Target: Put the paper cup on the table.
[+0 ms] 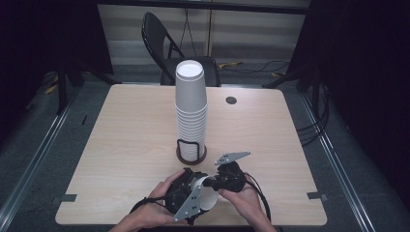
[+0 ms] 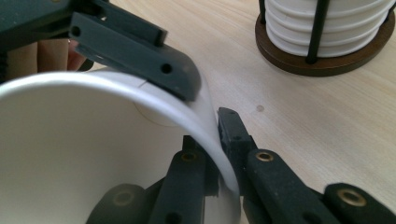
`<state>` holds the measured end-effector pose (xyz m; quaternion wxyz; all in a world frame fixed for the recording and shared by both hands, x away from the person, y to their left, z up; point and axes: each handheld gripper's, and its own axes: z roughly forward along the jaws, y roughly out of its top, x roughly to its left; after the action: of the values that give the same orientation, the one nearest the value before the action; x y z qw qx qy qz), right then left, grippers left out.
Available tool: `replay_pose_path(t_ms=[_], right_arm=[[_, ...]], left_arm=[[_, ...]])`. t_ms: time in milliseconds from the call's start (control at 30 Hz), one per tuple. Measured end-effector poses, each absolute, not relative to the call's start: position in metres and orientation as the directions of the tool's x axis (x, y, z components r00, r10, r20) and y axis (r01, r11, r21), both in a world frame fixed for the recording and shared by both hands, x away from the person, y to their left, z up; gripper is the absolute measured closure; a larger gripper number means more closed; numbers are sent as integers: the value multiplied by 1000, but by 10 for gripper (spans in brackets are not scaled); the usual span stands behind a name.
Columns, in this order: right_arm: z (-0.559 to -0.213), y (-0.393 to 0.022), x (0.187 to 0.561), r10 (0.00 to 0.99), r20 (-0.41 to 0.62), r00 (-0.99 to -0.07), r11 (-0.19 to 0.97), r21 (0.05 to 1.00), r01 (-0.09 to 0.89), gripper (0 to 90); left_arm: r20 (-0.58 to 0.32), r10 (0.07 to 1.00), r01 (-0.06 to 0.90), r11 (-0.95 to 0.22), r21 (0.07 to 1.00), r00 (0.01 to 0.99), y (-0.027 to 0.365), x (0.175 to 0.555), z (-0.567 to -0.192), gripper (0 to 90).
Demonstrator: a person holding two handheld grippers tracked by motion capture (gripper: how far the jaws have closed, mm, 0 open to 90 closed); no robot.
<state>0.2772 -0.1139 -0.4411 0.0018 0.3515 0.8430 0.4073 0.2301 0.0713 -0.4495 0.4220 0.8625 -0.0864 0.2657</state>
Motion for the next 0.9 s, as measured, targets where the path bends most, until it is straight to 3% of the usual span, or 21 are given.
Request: replay_pose_path(t_ms=[367,667,900], right_arm=[[-442,-108,275,596,318,-737,392,686,613,886],[-443,-111,277,612,346,-711,361,678,640,872],[-439,-116,276,620,356,-700,318,701,638,781]], left_arm=[[538,97,-365,-633,682,837,69,230,-450,53],[493,152,-306,-619,723,857,69,233,-448,80],[410,240,-208,-582,786,880,77,240,-441,83]])
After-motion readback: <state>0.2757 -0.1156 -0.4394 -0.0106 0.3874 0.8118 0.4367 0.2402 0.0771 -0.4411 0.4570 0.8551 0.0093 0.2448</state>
